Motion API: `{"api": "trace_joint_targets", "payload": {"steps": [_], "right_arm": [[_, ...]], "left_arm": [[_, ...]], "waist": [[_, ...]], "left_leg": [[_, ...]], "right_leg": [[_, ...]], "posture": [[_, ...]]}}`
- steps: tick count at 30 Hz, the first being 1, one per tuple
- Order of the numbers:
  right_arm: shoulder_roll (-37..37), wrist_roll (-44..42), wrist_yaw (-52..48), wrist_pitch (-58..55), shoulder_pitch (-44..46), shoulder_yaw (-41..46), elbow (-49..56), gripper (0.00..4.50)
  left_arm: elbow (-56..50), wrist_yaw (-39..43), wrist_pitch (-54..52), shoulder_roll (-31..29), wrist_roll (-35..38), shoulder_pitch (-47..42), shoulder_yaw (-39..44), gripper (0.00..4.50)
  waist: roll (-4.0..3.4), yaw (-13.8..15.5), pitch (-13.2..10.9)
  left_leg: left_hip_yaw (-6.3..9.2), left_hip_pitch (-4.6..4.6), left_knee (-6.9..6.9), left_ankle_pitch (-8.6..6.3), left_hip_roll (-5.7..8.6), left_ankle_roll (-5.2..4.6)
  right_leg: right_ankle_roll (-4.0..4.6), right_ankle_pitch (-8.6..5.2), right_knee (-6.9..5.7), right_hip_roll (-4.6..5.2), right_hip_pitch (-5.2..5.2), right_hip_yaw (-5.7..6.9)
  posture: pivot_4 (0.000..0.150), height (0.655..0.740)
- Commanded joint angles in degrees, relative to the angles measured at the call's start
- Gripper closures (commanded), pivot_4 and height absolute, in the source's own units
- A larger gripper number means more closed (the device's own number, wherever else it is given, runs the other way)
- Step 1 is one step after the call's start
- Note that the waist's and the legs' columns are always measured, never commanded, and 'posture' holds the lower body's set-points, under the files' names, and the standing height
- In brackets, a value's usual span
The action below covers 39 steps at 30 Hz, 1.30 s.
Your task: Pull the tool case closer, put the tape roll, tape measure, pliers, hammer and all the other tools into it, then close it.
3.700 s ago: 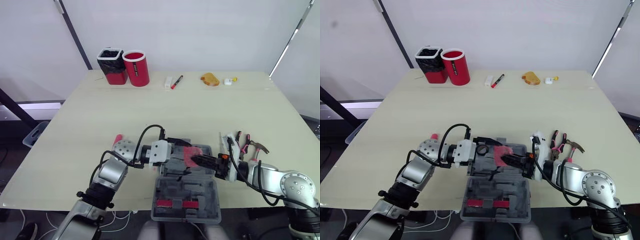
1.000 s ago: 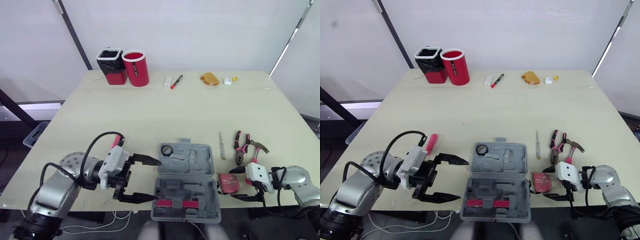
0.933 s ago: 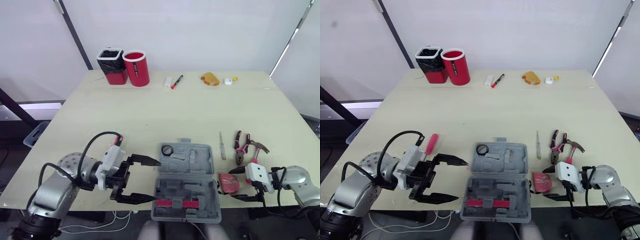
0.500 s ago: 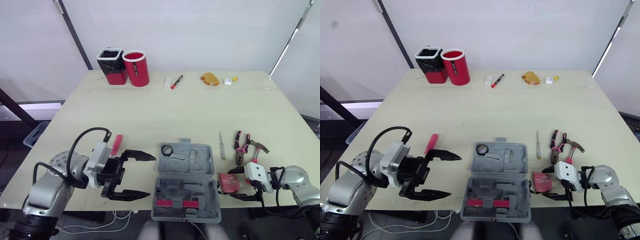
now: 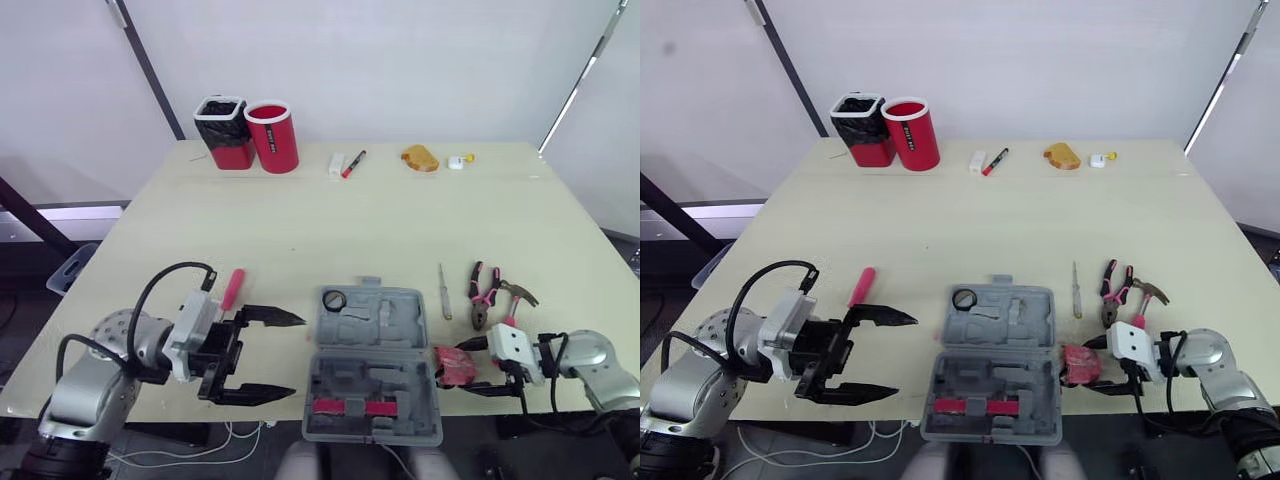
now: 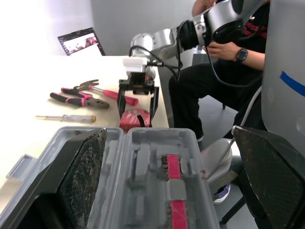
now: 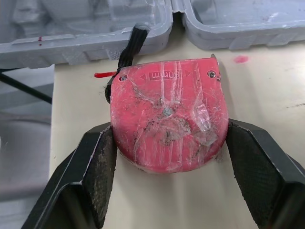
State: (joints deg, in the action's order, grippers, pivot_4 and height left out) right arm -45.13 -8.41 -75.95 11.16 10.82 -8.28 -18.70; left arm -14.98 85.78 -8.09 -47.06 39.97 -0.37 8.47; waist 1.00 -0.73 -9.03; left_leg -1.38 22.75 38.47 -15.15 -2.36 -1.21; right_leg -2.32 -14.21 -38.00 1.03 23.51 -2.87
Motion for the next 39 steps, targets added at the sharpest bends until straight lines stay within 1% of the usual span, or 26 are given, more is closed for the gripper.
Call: {"api": "trace_joint_targets", "payload": {"steps": [1,4,7,10,15,19,22,29,35,39], "right_arm": [[-4.2,-4.5,0.4,-11.3,-0.3,4.1,11.3,1.56],[-6.1,-5.7,2.1,-19.4,0.7,5.0,18.2,1.56],[-6.3,-5.6,4.9,-27.8,4.1,4.3,23.4,1.56],[-6.0,-1.3,7.2,-33.0,9.5,0.3,27.0,1.56],[-4.3,4.4,7.2,-42.7,19.4,-8.7,27.3,1.56],[-2.5,8.0,6.7,-46.8,25.5,-14.3,26.8,1.56],[0.5,12.0,6.2,-51.7,32.0,-20.5,24.9,1.56],[7.2,16.9,7.1,-53.4,37.6,-28.2,18.9,1.56],[9.7,21.1,8.3,-50.4,38.1,-31.4,13.8,1.56],[11.1,23.7,10.6,-49.0,38.6,-31.6,11.0,1.56]], "left_arm": [[-0.1,-0.6,0.1,-0.1,0.6,1.0,2.3,0.00],[0.3,-1.0,-0.1,-0.3,0.2,1.7,2.8,0.00],[1.4,-1.7,0.4,-0.3,-0.4,1.7,3.4,0.00],[2.9,-2.8,0.2,-0.1,-1.0,1.3,4.0,0.00],[5.0,-4.3,-0.4,-0.3,-1.8,0.1,4.4,0.00],[5.7,-5.2,-0.7,-0.6,-1.9,0.1,5.2,0.00],[5.6,-6.4,-0.5,-0.6,-2.2,0.9,6.6,0.00],[3.5,-8.0,0.3,0.1,-2.4,4.2,8.0,0.00],[2.9,-8.8,0.5,0.0,-2.5,5.0,8.8,0.00],[2.9,-9.2,0.6,0.1,-2.5,5.0,8.8,0.00]], "waist": [[-0.02,0.0,0.0],[-0.02,-0.1,0.0],[-0.03,-0.1,0.0],[-0.06,-0.2,0.0],[-0.06,0.1,0.0],[-0.07,0.0,0.0],[-0.07,-0.1,-0.1],[-0.09,-0.1,-0.1],[-0.08,-0.1,-0.1],[-0.09,-0.2,-0.1]], "left_leg": [[0.00,0.00,0.01,0.00,0.00,0.00],[0.03,-0.02,0.00,0.00,-0.01,0.00],[0.05,-0.02,-0.01,0.00,-0.02,0.00],[0.00,-0.01,-0.01,0.00,-0.02,0.00],[0.05,0.09,-0.02,0.00,-0.02,0.00],[0.02,0.14,-0.02,0.00,-0.01,0.00],[0.03,0.14,-0.03,0.00,-0.02,0.00],[0.05,0.15,-0.06,0.00,-0.03,0.00],[0.04,0.17,-0.04,0.00,0.01,0.00],[0.06,0.16,-0.04,0.00,0.00,0.01]], "right_leg": [[0.00,0.00,-0.01,0.00,0.00,0.00],[0.00,0.00,-0.02,-0.02,0.00,0.02],[0.01,-0.01,-0.02,-0.04,0.01,0.05],[0.00,-0.01,-0.01,-0.04,0.03,0.01],[0.02,-0.01,0.02,-0.01,0.09,0.10],[0.02,-0.01,0.02,0.00,0.15,0.06],[0.02,-0.01,0.02,0.00,0.17,0.07],[0.04,-0.01,0.02,0.02,0.18,0.11],[0.03,0.00,0.02,0.09,0.18,0.16],[0.04,-0.01,-0.01,0.06,0.18,0.17]], "posture": [[0.150,0.7400],[0.150,0.7400],[0.150,0.7400],[0.150,0.7400],[0.150,0.7400],[0.150,0.7400],[0.150,0.7400],[0.150,0.7400],[0.150,0.7400],[0.150,0.7400]]}}
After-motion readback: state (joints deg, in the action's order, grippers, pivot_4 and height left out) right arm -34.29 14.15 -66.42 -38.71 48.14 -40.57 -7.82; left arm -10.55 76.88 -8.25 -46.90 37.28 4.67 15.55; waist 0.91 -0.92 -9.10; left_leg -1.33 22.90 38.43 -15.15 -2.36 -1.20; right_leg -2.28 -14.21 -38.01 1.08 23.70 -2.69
